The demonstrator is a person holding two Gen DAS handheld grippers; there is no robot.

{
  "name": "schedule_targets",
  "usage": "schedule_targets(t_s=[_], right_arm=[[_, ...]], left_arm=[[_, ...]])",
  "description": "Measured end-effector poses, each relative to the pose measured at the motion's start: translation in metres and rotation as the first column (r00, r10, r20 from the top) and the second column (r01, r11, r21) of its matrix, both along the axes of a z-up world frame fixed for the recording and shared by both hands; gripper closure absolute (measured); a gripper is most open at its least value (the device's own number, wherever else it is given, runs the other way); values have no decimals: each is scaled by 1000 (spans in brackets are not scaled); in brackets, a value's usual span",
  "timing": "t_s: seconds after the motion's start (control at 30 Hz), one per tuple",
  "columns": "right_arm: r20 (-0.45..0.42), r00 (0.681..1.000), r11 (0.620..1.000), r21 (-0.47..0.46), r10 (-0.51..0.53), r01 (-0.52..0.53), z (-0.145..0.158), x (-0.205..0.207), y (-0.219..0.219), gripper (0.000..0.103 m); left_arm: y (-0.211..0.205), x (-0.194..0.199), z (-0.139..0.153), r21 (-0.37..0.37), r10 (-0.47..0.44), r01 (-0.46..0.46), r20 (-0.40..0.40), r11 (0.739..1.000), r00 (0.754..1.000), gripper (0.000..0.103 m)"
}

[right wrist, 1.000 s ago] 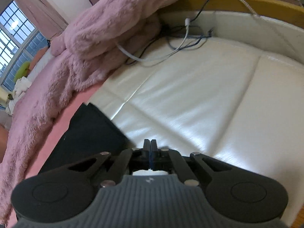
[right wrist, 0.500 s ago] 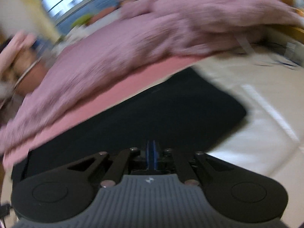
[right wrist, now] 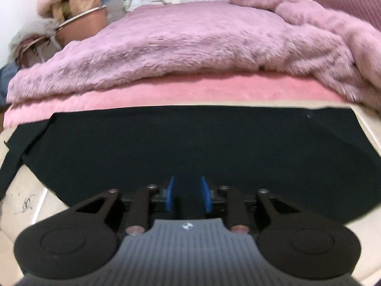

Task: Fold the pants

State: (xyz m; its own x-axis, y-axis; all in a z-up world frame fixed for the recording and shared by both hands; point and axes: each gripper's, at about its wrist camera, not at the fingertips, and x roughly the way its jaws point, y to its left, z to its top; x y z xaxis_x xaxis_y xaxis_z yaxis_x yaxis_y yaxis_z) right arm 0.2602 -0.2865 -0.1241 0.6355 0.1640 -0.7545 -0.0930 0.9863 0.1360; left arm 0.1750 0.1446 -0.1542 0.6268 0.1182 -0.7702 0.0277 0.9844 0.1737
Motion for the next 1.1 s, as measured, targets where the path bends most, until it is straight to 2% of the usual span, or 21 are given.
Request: schedule_targets(t_s=[0.07, 0.3, 0.53, 0.63, 0.77, 0.93, 1.1], right_arm=[[-2, 1000, 1000, -10, 9, -9, 0, 7, 3, 79], [-9, 999, 998, -35, 43, -43, 1, 16, 22, 79], [16, 998, 996, -59, 61, -60, 6, 32, 34, 79], [26, 998, 996, -67, 59, -57, 8, 40, 36, 79], [30, 999, 997, -71, 45, -43, 7, 48, 35, 79], [19, 1000, 994, -102, 25, -23, -1, 55, 30, 79], [10, 1000, 995, -102, -12, 13, -7, 59, 17, 79]], left_arm=[[4, 0, 6, -22, 16, -15, 27, 1000, 1000, 103], [26, 12, 43, -30, 75, -72, 131, 997, 989, 103], [65, 48, 82, -23, 114, -112, 172, 993, 978, 103], [85, 67, 94, -39, 134, -129, 175, 991, 975, 103], [103, 95, 100, -15, 133, -133, 166, 991, 977, 103], [125, 128, 95, -10, 144, -144, 127, 990, 981, 103], [141, 165, 84, 49, 143, -148, 87, 988, 986, 103]])
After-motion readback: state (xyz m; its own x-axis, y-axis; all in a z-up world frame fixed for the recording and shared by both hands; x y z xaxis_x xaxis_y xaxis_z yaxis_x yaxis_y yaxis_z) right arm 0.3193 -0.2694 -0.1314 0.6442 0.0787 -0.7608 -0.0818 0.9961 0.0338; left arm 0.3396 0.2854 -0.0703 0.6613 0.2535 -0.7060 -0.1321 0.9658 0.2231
